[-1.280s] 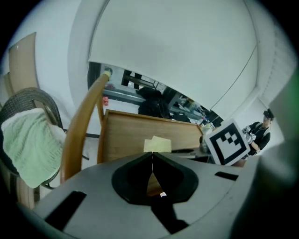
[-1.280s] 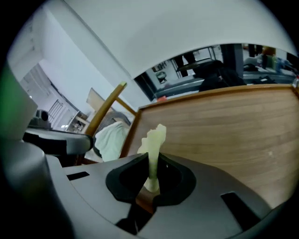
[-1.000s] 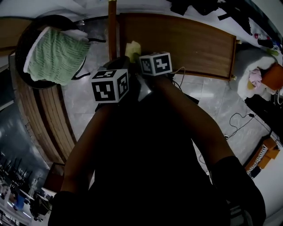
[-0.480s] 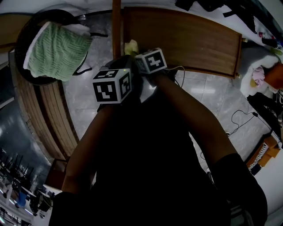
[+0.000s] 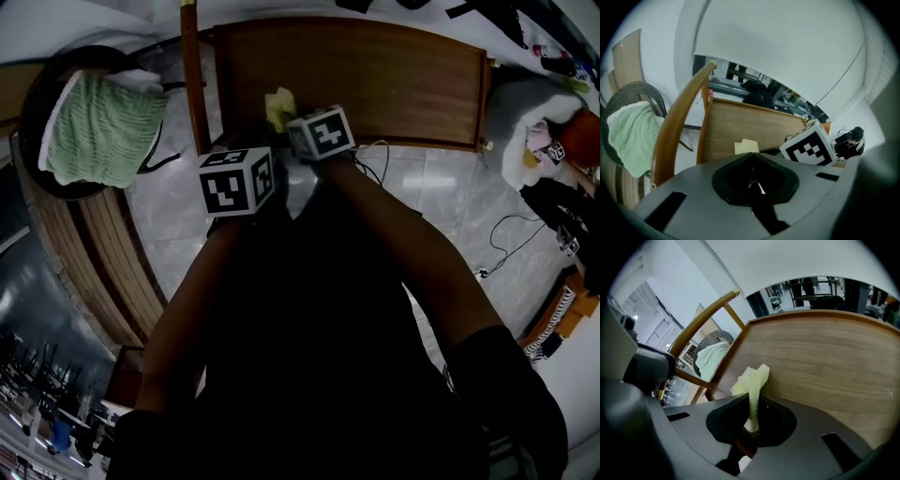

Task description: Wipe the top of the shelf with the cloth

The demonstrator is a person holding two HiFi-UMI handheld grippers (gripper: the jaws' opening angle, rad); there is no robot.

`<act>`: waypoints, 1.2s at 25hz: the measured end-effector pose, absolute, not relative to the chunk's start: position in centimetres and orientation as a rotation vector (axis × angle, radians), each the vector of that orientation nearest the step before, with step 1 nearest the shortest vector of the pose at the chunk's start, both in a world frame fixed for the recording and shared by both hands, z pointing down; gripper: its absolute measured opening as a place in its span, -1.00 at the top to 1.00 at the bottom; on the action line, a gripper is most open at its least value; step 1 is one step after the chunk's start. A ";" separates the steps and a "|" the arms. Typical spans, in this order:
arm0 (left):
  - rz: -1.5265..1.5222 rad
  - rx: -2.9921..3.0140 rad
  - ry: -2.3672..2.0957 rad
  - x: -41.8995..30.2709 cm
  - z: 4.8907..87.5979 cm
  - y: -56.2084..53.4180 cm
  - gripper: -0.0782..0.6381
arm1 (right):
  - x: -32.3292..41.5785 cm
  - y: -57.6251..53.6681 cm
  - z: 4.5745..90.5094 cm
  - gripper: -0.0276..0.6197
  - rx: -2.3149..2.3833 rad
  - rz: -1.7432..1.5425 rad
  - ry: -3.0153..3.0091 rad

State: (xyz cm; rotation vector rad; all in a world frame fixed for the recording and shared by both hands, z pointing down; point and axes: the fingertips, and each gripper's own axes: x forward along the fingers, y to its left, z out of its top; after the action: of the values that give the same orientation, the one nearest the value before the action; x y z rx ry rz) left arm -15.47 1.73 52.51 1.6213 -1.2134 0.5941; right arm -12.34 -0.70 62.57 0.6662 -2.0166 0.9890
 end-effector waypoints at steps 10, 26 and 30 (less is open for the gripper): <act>0.679 1.627 -1.139 -7.6 55.1 0.6 0.75 | -2.4 -2.2 62.3 0.79 0.769 1.005 -1.968; 0.744 1.725 -1.015 5.8 56.6 -2.6 0.75 | 13.6 -4.7 61.3 0.79 0.940 0.998 -1.892; 0.741 1.739 -0.994 8.7 56.5 -3.0 0.75 | 18.5 -5.5 61.0 0.79 0.993 0.975 -1.857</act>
State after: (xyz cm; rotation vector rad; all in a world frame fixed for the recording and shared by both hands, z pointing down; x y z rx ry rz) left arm 8.75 -3.02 56.51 1.7389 -0.9941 0.7407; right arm 18.48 -5.54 61.05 0.9933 -1.8571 0.9754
